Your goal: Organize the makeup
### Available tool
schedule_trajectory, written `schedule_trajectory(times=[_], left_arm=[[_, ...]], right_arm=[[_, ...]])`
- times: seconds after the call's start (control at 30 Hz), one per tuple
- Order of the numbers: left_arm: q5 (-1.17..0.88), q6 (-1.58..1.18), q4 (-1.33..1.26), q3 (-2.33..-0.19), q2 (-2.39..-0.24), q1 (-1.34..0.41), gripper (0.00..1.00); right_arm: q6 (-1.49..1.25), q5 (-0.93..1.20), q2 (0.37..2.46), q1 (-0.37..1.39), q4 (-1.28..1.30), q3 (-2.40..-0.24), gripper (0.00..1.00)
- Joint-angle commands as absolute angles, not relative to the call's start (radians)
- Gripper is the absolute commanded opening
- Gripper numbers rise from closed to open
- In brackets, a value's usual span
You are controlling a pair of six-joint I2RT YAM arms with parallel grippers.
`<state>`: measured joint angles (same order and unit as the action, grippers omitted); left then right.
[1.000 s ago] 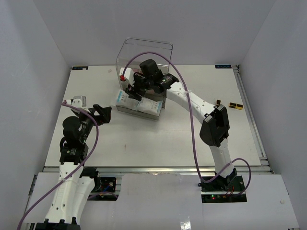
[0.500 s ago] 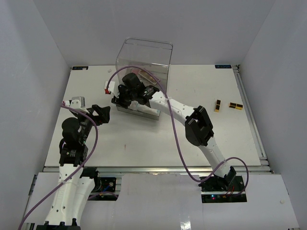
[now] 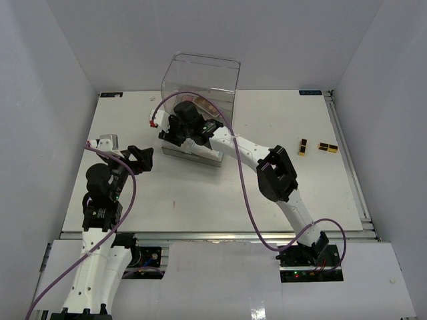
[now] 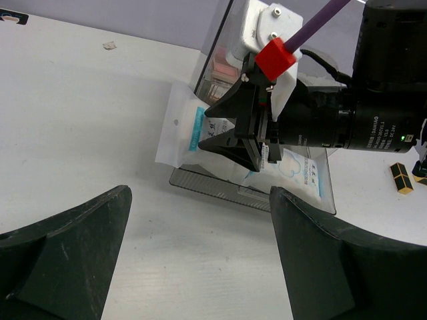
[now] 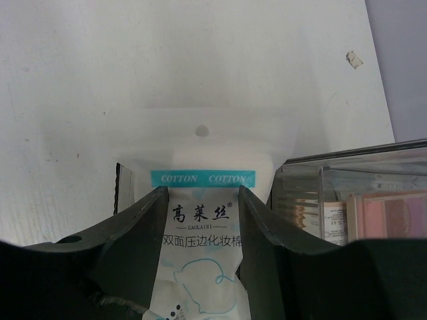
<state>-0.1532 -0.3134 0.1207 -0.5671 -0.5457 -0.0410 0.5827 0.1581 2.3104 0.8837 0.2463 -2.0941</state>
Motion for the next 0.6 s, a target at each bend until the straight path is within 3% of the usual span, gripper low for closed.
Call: schedule_trajectory(times=[0.0,0.57], left_arm=[[-0.153,-0.302,0.123,-0.576,-0.537,-0.036,0.95],[-0.158,-0.302,0.123,-0.575,-0.538,-0.037,0.95]], right_arm=[[0.595,0.141,2.283,0.880,0.199,-2.098,0.53],[0.620,0.060,2.395,0.856,0.332,-2.129,0.53]])
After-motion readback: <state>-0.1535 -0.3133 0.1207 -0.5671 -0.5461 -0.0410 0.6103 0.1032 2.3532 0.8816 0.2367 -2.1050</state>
